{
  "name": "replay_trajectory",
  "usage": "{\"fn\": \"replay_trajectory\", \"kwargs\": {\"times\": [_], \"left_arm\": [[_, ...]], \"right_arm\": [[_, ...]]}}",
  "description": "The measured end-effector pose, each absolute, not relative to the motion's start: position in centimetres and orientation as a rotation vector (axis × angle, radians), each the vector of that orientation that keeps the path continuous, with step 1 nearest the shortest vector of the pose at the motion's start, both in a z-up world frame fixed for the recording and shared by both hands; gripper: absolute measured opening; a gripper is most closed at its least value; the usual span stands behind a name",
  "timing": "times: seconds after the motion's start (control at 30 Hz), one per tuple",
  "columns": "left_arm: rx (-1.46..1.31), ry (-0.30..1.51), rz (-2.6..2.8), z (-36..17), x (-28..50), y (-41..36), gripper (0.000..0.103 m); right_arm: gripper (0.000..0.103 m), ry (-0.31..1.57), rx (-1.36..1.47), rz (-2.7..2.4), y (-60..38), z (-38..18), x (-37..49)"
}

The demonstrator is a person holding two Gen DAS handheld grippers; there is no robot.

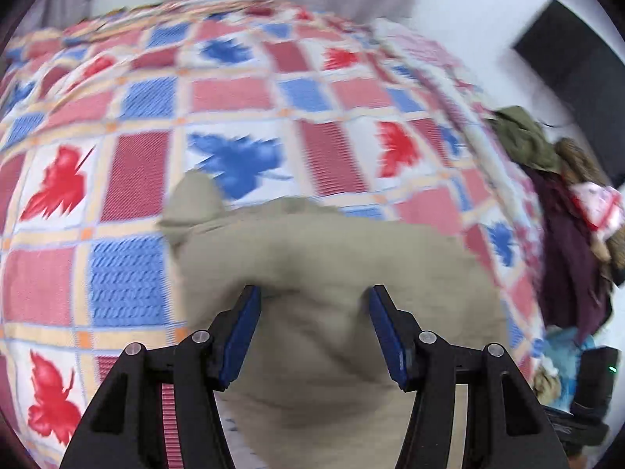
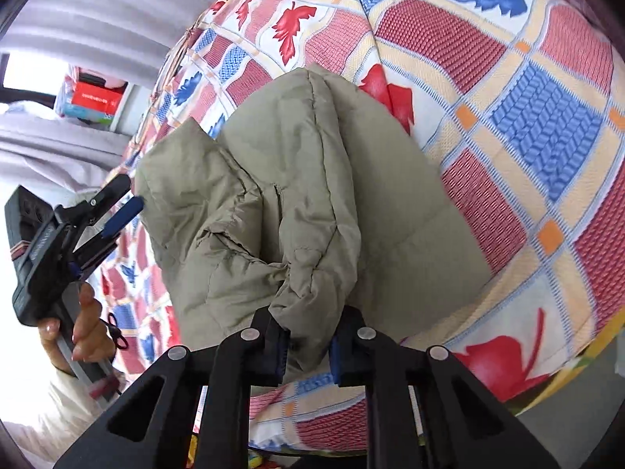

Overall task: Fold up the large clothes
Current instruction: 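Lower the bundle onto the quilt while the right tool keeps gripping its end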

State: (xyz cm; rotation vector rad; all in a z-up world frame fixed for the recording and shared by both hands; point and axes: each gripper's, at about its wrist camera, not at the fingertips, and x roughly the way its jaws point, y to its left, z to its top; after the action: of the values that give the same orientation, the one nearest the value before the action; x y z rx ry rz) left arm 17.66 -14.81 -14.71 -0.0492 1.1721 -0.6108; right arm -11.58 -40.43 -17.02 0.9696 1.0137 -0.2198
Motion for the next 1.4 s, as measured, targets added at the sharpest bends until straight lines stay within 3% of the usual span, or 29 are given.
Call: {"fn": "replay_trajectory", "kwargs": {"times": [0.1,0.33,0.6,0.73,0.8,0.83,0.87,1.0,1.2,1.23,1.27,1.3,1.4], "left_arm": [[-0.072,1.195,-0.611,-16.7,18.6,-14.9,0.059],[0.044,1.157,-0.692,-17.8,16.9,-23.9,0.059],[0.124,1.160,-0.693,-19.2,16.2,-28.3,0.059],[0.123,1.164,-0.693,-19.4,16.3,-27.7,0.059],[0.123,1.161,-0.690,-19.5,16.2,-27.7,0.059],[0.124,1.160,-0.687,-19.5,16.2,-27.8,0.059],[0.123,1.158,-0.682,-19.5,16.2,-27.8,0.059],[0.115,1.158,-0.668,-19.2,16.1,-27.7,0.059],[0.092,1.107,-0.601,-16.3,15.4,-25.0,0.059],[0.092,1.092,-0.581,-15.7,15.1,-24.2,0.059],[0.089,1.082,-0.561,-15.3,14.7,-23.3,0.059],[0.087,1.080,-0.546,-15.2,14.5,-22.6,0.059],[0.092,1.118,-0.517,-16.2,14.0,-20.9,0.059]], "right_arm": [[0.017,1.028,0.867,-0.231,-40.1,-16.1,-11.1],[0.017,1.089,0.686,-0.329,-40.3,-16.5,-12.1],[0.019,1.149,0.821,-0.374,-43.4,-20.9,-15.2],[0.031,1.036,0.907,-0.398,-45.4,-17.8,-17.7],[0.043,0.968,0.884,-0.412,-46.3,-15.4,-18.5],[0.057,0.941,0.884,-0.402,-46.8,-14.5,-18.5],[0.065,0.922,0.893,-0.377,-47.0,-13.8,-18.2],[0.066,0.894,0.952,-0.197,-48.1,-13.4,-13.4],[0.065,0.961,1.057,-0.074,-47.9,-17.4,-3.2],[0.056,0.970,1.037,-0.081,-47.8,-17.7,-2.1],[0.023,0.987,1.009,-0.093,-47.5,-17.8,-1.4],[0.014,1.016,0.971,-0.112,-47.2,-17.8,-0.6],[0.008,1.064,0.804,-0.169,-46.7,-17.3,0.1]]}}
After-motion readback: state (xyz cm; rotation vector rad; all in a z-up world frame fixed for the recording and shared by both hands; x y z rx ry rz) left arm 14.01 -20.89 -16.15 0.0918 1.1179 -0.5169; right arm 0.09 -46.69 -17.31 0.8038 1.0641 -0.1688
